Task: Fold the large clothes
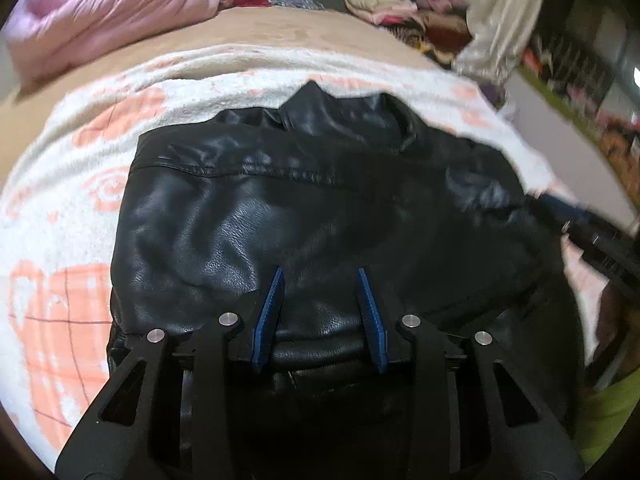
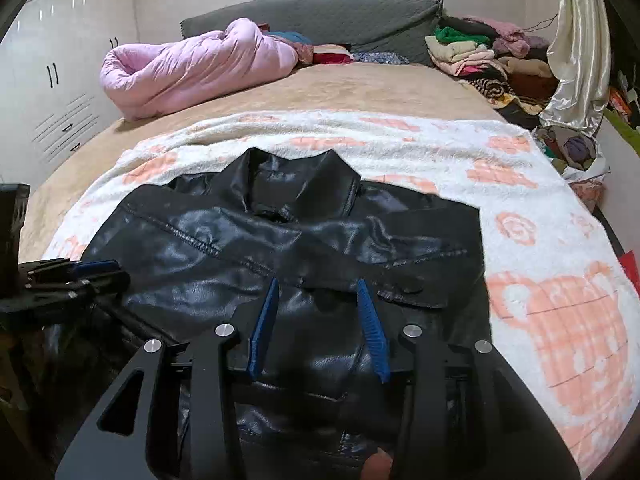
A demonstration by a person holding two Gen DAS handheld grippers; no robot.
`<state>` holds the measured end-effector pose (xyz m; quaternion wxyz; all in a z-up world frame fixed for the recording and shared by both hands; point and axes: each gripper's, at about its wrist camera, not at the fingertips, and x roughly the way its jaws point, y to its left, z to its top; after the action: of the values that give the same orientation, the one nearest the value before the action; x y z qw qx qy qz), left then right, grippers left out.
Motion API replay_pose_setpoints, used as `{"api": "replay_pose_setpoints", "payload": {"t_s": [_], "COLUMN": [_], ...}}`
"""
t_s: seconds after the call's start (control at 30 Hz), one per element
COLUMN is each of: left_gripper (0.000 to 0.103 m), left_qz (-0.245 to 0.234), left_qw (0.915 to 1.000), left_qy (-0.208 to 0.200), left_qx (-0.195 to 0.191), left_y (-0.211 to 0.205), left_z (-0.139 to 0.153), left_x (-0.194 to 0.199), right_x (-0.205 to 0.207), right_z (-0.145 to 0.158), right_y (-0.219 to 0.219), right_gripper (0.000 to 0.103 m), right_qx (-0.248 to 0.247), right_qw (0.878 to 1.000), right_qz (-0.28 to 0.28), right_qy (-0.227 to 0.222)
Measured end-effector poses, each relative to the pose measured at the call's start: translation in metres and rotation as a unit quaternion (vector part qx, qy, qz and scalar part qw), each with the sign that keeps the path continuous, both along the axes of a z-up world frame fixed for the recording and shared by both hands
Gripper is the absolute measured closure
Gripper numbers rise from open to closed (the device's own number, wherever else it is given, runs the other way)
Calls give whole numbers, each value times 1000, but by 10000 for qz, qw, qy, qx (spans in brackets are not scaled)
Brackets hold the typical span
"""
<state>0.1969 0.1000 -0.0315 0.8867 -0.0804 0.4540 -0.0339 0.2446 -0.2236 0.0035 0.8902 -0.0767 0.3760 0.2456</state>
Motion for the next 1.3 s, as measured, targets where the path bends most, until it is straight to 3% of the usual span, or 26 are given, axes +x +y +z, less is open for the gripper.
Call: {"api": "replay_pose_setpoints", "payload": {"t_s": [0.07,0.2,0.3,0.5,0.8,1.03,1.17,1.3], "left_gripper": [72,71,71,67,58,52,43,23], "left_qz": [-62,-63,-36,-66,-166,-228,-273,-217], "left_qw": [9998,9998,9995,9997,9997,9994,9992,9991], "left_qy": [161,189,201,152,15,-120,-171,-259], "left_qx": [118,-39,-228,-189,-191,-248,-248,-261], "left_y": [-2,4,8,4,-3,-8,-10,-9], "left_z": [-12,-14,-13,-6,10,24,30,37], "left_x": [4,7,6,1,-7,-12,-14,-16], "right_x": [4,14,21,4,-21,-31,-36,-39], "right_z": [-11,-37,-56,-32,-4,13,20,24], "right_y": [2,5,2,-9,-30,-33,-30,-29], "right_gripper": [64,64,64,57,28,13,7,5], "right_qx": [-134,-507,-435,-40,565,824,770,733], "right_qw": [9998,9971,9956,9984,9976,9960,9965,9967], "right_qz": [31,-51,-135,-156,-303,-319,-333,-335], "right_qy": [153,560,822,550,273,163,56,5]}}
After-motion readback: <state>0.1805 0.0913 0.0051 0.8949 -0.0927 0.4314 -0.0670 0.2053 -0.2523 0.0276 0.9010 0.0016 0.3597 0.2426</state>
